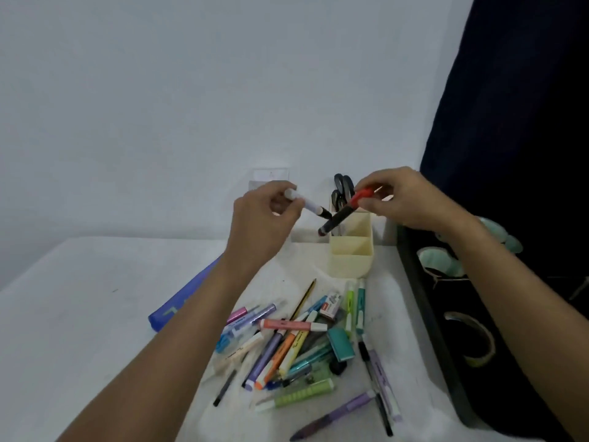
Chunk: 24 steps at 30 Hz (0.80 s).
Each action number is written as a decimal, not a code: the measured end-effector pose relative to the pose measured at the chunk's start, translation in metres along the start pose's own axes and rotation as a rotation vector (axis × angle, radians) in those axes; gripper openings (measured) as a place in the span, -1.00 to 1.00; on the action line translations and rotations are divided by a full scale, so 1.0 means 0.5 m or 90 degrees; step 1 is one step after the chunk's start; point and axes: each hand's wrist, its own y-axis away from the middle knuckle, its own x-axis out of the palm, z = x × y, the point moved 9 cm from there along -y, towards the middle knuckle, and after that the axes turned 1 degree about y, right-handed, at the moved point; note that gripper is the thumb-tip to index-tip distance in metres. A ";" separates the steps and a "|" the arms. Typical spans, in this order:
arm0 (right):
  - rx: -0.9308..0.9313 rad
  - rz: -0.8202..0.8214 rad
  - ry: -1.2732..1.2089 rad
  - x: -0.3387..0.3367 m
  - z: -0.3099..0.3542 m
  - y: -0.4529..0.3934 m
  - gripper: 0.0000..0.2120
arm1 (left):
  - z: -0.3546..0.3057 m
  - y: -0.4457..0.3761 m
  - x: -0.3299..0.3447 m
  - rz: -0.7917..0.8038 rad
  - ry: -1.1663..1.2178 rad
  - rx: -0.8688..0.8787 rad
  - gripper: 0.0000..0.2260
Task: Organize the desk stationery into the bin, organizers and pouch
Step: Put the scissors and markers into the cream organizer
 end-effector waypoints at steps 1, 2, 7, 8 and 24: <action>0.016 -0.038 -0.003 -0.034 -0.013 0.004 -0.83 | -0.025 -0.019 0.027 0.017 -0.007 0.040 -0.95; 0.031 -0.074 -0.002 -0.063 -0.028 0.006 -0.82 | -0.045 -0.037 0.056 0.039 -0.016 0.071 -0.96; 0.086 -0.138 0.048 -0.076 -0.101 -0.004 -0.80 | -0.044 -0.104 0.194 0.165 -0.089 0.097 -0.84; 0.090 -0.136 0.059 -0.063 -0.112 -0.008 -0.80 | -0.033 -0.112 0.217 0.180 -0.112 0.092 -0.85; 0.109 -0.102 0.017 0.105 -0.217 -0.027 -0.63 | 0.113 -0.085 0.379 0.351 -0.259 0.010 -0.74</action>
